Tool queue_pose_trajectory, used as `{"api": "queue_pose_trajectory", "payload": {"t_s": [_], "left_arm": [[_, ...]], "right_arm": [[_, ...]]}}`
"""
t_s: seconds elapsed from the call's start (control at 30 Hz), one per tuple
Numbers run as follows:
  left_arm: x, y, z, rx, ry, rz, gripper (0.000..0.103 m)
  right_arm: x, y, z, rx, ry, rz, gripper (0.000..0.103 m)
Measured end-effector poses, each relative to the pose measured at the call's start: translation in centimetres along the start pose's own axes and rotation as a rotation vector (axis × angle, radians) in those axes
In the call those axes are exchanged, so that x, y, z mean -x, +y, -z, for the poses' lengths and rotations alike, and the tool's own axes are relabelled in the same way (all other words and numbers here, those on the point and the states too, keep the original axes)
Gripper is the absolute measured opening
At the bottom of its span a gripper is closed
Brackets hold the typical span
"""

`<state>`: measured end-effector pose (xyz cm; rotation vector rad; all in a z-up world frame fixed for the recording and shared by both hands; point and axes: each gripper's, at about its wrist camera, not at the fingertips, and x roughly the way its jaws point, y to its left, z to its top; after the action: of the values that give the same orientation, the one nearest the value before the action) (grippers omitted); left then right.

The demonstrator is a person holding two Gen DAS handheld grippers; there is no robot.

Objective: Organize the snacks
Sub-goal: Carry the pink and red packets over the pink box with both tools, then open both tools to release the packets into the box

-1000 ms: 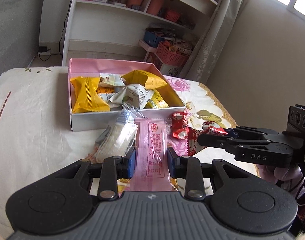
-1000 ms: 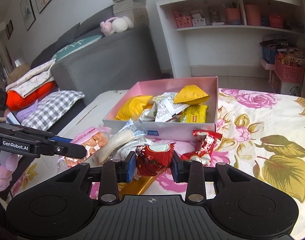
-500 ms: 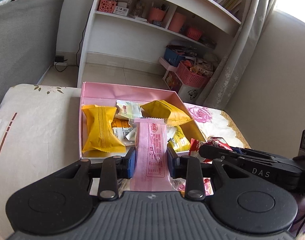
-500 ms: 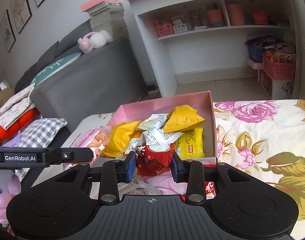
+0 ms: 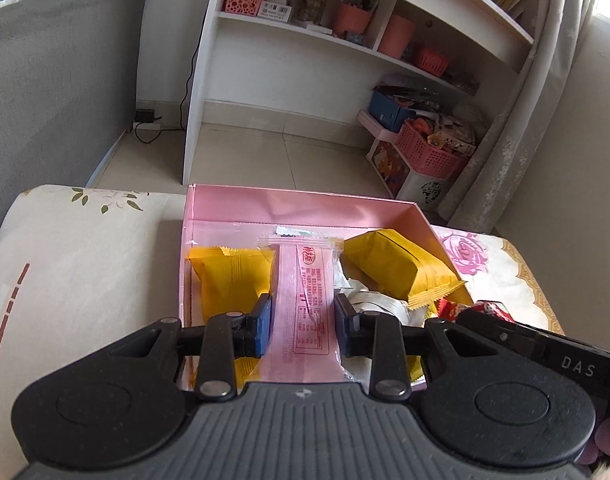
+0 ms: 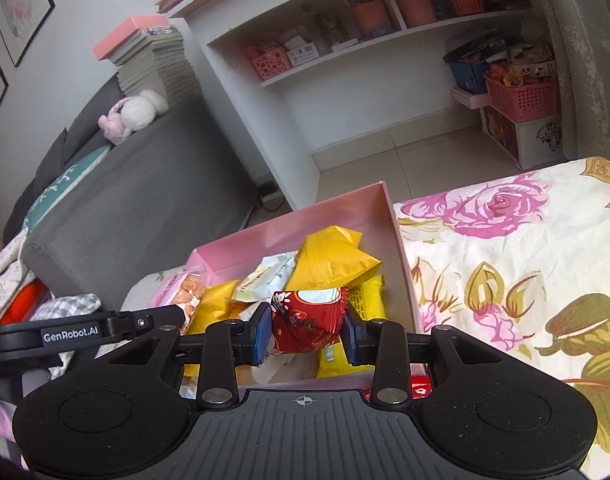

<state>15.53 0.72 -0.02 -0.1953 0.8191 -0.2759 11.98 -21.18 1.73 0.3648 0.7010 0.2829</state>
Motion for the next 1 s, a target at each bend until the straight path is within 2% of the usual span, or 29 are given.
{"api": "queue_pose_trajectory", "payload": {"t_s": [0.17,0.5,0.7,0.9,0.97,1.0], "left_arm": [[-1.8,-0.1,-0.6,-0.006,0.014,-0.03,0.029],[-3.9,-0.5,-1.7,-0.029,-0.037,-0.093,0.029],[-4.7,-1.0,-1.9,-0.055,-0.073,-0.132,0.029],[-4.6,-0.8,-2.2,-0.034,-0.086,-0.127,0.032],[-4.2,-0.7,-2.1,-0.027,-0.097,-0.122,0.042],[-4.1,-0.7,-2.0,-0.028,-0.099,-0.118,0.048]], "right_arm": [[-0.8,-0.3,0.1,0.02,0.016,0.026,0.035],[-1.8,-0.1,0.3,0.101,0.016,0.1,0.035],[-1.9,-0.6,0.3,0.09,0.009,0.107,0.037],[-1.7,-0.5,0.3,0.086,0.005,0.088,0.037],[-1.5,-0.5,0.2,0.075,0.008,0.063,0.052],[-1.3,-0.5,0.1,0.066,0.006,0.049,0.063]]}}
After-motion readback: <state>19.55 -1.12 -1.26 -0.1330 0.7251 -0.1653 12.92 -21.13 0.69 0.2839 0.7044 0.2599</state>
